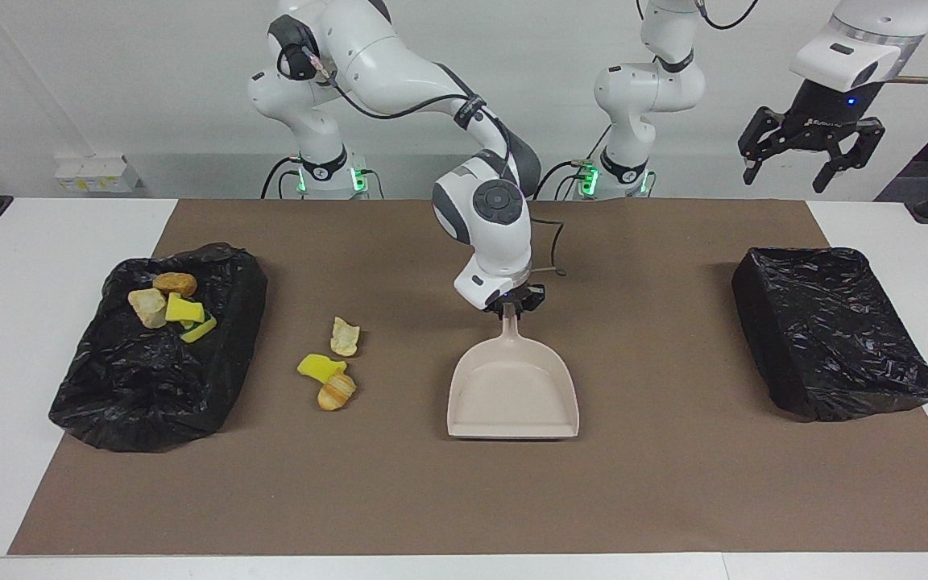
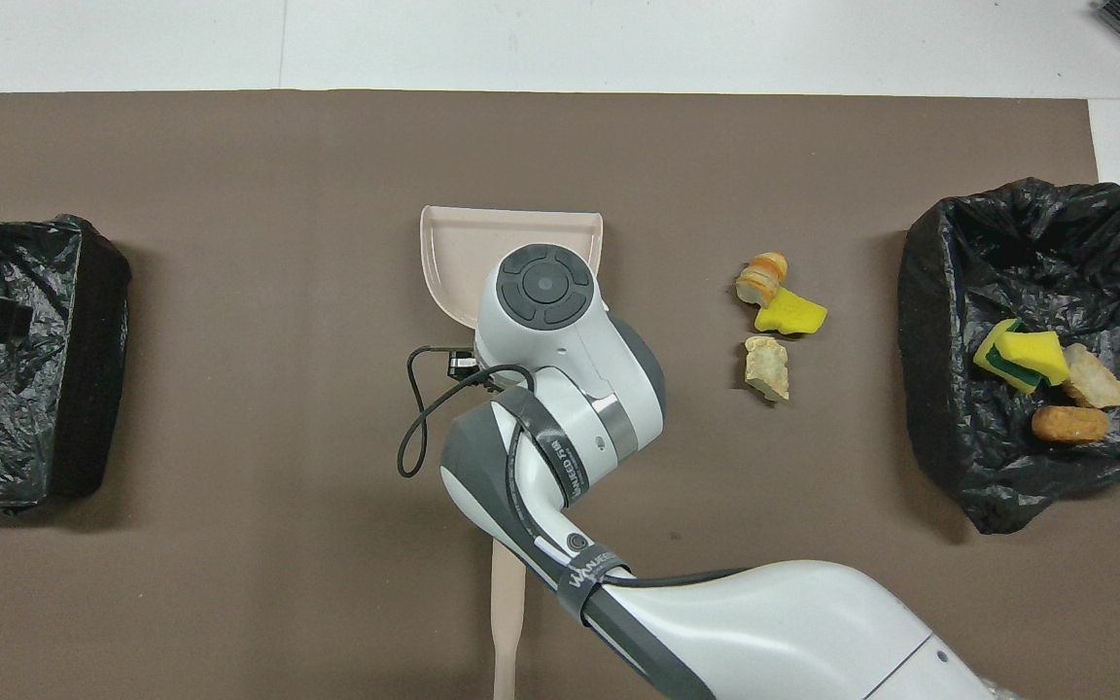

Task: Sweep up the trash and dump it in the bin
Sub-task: 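Return the dustpan to the table center and release it with the right gripper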

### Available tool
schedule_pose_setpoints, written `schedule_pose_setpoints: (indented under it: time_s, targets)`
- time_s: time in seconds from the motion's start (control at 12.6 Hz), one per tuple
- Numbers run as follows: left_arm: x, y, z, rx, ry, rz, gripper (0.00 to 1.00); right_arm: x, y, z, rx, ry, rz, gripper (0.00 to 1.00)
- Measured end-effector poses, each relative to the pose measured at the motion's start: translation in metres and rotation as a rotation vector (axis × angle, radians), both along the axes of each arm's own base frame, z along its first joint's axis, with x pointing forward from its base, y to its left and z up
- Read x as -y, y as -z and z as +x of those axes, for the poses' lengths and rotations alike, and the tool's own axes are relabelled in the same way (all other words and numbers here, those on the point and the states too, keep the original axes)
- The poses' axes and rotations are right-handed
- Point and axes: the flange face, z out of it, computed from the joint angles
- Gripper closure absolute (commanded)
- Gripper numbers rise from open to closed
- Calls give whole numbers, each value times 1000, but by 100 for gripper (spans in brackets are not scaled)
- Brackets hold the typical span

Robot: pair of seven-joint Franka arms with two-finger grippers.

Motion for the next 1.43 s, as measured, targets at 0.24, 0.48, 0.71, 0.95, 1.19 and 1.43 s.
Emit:
schedule_pose_setpoints:
  time_s: [0.24, 0.48, 0.71, 0.95, 1.19, 1.43]
  targets:
    - [-1, 1, -1, -13, -1, 0, 0, 0, -6, -1, 0, -3, 0, 0]
    - [-1, 0, -2, -13, -1, 0, 0, 5, -38, -13, -41, -22, -28, 0]
    - [-1, 1, -2, -15, -1, 1, 0, 37, -69, -14, -104, -28, -70, 0]
    - [0, 1, -2, -17, 0, 1, 0, 59, -103, -44, -143, -37, -97, 0]
    - [3, 0, -2, -14, 6, 1, 0, 57, -117, -110, -182, -5, -42, 0]
    - [25, 7, 2, -2, 46, -1, 0, 41, -80, -193, -178, 22, 9, 0]
